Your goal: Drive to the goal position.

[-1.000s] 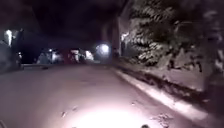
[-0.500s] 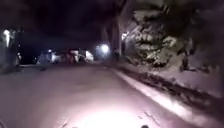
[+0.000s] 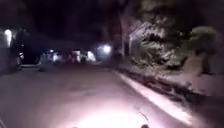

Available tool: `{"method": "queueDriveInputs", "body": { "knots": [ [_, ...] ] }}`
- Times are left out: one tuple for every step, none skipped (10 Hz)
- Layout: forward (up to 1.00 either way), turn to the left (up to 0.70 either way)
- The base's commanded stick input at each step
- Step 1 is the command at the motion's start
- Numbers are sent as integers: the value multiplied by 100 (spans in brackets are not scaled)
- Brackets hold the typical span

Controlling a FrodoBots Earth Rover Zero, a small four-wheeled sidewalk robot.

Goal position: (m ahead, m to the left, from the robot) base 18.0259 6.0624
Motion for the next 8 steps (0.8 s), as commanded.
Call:
{"method": "queueDriveInputs", "body": {
  "knots": [
    [70, 35],
    [70, 35],
    [70, 4],
    [70, 0],
    [70, 0],
    [70, 0],
    [70, 0],
    [70, 0]
  ]
}}
